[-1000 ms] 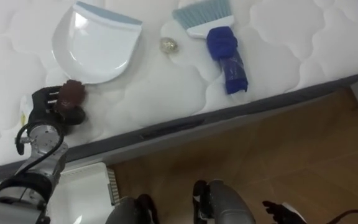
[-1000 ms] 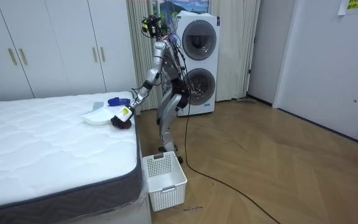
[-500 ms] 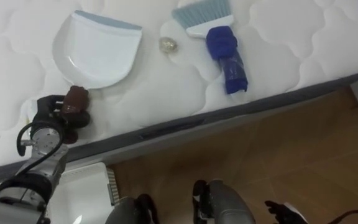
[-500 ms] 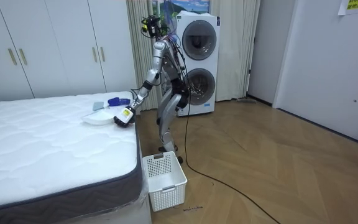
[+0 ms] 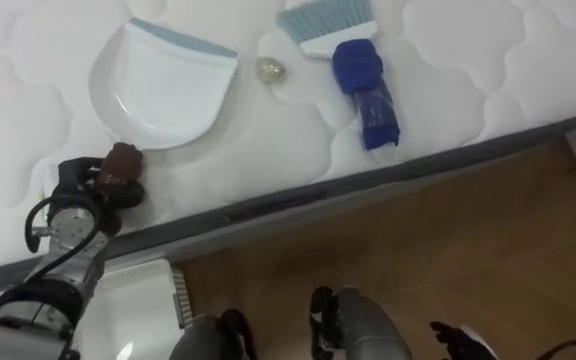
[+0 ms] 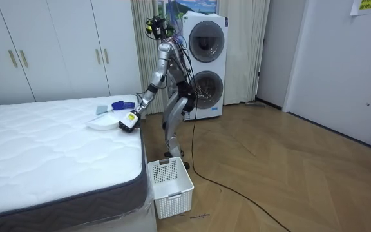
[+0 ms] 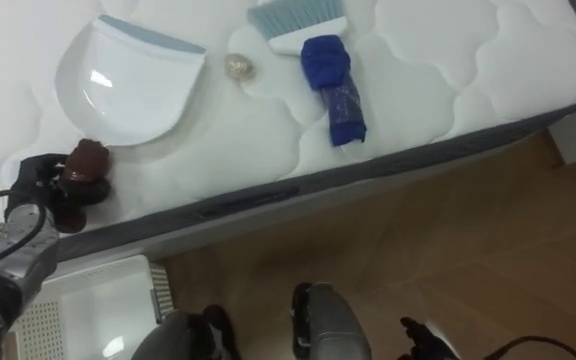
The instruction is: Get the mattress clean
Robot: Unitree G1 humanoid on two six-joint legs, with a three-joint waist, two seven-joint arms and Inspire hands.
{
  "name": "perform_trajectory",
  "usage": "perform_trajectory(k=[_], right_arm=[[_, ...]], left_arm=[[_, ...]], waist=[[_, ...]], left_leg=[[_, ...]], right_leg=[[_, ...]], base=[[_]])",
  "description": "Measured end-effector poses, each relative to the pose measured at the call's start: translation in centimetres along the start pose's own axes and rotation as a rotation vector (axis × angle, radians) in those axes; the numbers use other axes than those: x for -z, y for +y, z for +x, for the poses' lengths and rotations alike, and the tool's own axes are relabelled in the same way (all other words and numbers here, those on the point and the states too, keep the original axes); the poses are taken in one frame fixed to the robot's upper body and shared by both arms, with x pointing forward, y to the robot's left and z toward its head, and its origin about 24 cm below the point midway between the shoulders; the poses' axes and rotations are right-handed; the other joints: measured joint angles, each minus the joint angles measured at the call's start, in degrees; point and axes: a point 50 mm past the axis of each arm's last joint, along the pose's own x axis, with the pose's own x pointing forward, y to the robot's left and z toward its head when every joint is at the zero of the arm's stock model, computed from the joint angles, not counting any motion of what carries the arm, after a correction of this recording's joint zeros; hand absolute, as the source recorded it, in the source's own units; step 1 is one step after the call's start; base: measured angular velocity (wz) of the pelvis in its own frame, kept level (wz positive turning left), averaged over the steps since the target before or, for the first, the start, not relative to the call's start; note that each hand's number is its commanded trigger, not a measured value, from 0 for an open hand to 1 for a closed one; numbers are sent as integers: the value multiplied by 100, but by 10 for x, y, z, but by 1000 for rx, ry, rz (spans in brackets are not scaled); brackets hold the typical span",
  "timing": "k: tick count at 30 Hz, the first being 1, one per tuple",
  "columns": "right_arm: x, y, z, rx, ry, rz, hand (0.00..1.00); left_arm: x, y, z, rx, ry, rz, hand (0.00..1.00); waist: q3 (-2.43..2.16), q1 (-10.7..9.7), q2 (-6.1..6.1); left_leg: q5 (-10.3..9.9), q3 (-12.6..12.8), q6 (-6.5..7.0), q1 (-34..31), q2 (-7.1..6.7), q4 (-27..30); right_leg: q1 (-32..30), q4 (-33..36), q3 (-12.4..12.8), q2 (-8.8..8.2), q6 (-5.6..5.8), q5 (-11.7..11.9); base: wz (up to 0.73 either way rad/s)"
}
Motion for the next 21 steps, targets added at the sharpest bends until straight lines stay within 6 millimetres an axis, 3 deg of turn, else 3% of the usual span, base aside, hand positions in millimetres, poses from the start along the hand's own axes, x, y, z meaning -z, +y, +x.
perform_trajectory(k=[10, 15, 18, 21], right_arm=[[-6, -13, 1, 70, -13, 272, 0], [-26, -25, 4, 112, -72, 371, 0], [-35, -37, 4, 174, -102, 475, 0], [-46, -54, 1, 252, -156, 533, 0]], left_arm=[[1, 11, 1, -79, -64, 166, 100], [0, 15, 1, -101, -98, 236, 100], [7, 20, 0, -115, -102, 271, 100], [27, 19, -7, -107, -86, 347, 100]], waist=[[-4, 212, 10], [-36, 315, 75], [-66, 330, 130], [-79, 339, 143]], left_leg=[[-1, 48, -4, 66, -10, -50], [1, 54, -6, 70, -20, -75], [4, 55, -6, 148, -49, -133], [21, 71, -10, 402, -108, -279]], right_leg=[[32, -18, 19, -13, 1, 1], [38, -37, 14, -18, 2, 0], [110, -76, 13, -30, 9, -2], [341, -151, 25, -64, 51, -27]], base=[[0], [0], [1], [5]])
